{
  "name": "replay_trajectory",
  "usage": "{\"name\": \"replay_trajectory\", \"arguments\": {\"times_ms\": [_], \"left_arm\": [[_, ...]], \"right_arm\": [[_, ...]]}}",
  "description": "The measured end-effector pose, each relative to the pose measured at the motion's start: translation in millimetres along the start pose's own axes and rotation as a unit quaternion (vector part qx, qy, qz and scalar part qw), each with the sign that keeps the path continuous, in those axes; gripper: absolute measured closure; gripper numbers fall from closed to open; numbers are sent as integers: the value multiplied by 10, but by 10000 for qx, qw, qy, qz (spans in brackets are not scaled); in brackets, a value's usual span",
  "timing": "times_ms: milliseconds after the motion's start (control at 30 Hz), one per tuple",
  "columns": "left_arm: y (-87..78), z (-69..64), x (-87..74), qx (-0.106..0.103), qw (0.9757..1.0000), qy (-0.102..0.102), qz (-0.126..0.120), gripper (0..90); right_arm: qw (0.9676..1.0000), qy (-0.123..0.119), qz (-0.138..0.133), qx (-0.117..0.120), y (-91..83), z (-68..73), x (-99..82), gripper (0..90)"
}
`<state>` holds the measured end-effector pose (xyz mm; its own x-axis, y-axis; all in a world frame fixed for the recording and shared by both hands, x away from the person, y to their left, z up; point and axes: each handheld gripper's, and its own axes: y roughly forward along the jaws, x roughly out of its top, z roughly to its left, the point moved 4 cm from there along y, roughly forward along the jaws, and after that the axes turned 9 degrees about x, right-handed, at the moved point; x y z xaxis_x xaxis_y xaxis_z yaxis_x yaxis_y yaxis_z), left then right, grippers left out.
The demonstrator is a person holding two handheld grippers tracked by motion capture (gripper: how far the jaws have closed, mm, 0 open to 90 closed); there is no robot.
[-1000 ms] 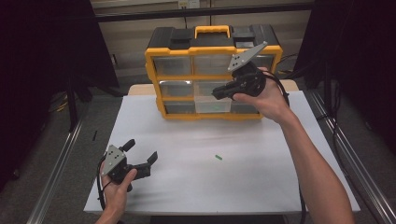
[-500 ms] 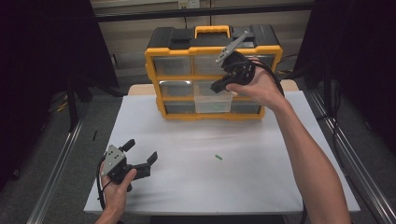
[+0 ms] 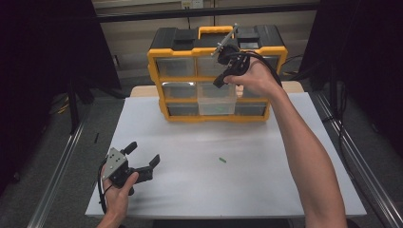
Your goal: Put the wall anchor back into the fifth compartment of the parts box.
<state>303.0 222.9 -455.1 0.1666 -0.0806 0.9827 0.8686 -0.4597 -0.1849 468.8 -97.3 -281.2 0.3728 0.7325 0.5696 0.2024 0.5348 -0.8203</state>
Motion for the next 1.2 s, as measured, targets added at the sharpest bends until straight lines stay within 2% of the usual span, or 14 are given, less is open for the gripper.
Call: {"name": "replay_trajectory", "arguments": {"times_ms": [100,233,333,367,433,533,600,667,800,867,933,1000,1067,1200], "left_arm": [[3,7,-1,6,10000,-4,-10,34],[1,5,-4,42,10000,22,17,34],[5,2,-5,6,10000,29,12,34],[3,4,-5,8,10000,53,16,34],[5,4,-5,9,10000,41,14,34],[5,1,-7,13,10000,-12,20,34],[4,10,-7,24,10000,46,33,34],[5,-2,-7,0,10000,-12,21,34],[0,12,-5,13,10000,18,11,35],[-2,15,-3,18,10000,20,0,34],[0,8,-4,10,10000,-8,-4,34],[2,7,-5,8,10000,4,3,34],[3,11,-8,51,10000,27,32,34],[0,5,-5,49,10000,21,25,34]], "right_arm": [[10000,67,-34,11,8,-24,7,843],[9999,61,83,40,61,-44,-36,844],[9996,162,199,65,98,-46,-66,842],[9998,107,187,59,107,-57,-70,842],[9996,217,160,99,113,-56,-72,842],[9997,135,184,127,131,-74,-76,842],[9995,177,190,162,148,-68,-73,841],[9992,226,278,169,175,-66,-79,841],[9991,241,283,186,211,-73,-99,835],[9993,287,210,140,217,-86,-112,737],[9995,314,93,-51,194,-122,-132,530],[9995,321,-9,32,179,-118,-149,442],[9991,428,-51,-47,182,-113,-164,313],[9981,575,-197,-24,162,-106,-193,177]]}}
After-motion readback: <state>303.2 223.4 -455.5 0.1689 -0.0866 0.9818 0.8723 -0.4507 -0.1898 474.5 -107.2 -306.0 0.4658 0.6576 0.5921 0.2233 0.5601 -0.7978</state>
